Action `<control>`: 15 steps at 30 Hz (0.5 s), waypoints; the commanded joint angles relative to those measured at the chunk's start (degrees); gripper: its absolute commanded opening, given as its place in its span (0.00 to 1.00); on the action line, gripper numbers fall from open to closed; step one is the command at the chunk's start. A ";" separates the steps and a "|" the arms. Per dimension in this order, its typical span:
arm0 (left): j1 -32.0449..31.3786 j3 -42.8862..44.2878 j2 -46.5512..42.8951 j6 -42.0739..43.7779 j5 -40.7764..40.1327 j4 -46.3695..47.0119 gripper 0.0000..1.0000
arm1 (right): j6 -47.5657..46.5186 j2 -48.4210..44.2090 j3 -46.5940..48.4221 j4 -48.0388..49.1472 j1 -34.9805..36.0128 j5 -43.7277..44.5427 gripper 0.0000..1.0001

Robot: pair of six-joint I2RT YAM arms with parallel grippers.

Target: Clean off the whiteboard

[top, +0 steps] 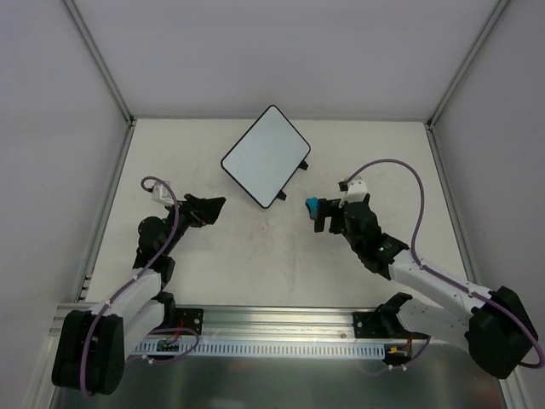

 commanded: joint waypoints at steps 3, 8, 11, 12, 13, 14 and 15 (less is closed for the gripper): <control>-1.85 -5.62 -12.00 3.62 -4.45 -4.19 0.99 | -2.58 -6.37 -6.08 13.92 1.27 3.32 0.99; -2.47 -8.79 -20.11 4.68 -6.57 -6.47 0.99 | -3.83 -12.60 -12.24 19.04 2.59 3.23 0.99; -3.17 -8.80 -23.71 6.26 -6.74 -8.14 0.99 | -3.65 -14.37 -14.26 20.98 2.68 4.11 0.99; -3.52 -8.80 -25.55 7.13 -8.40 -9.45 0.99 | -3.56 -14.63 -14.44 21.24 2.77 4.46 0.99; -4.04 -8.80 -26.70 7.32 -9.89 -11.38 0.99 | -3.56 -14.72 -14.62 21.50 2.77 4.55 0.99; -4.83 -8.45 -27.84 7.75 -11.39 -14.79 0.99 | -3.39 -14.81 -14.79 21.59 2.77 4.64 0.99; -5.10 -8.53 -29.94 8.37 -13.32 -15.96 0.99 | -3.47 -14.81 -14.88 21.77 2.77 4.55 0.99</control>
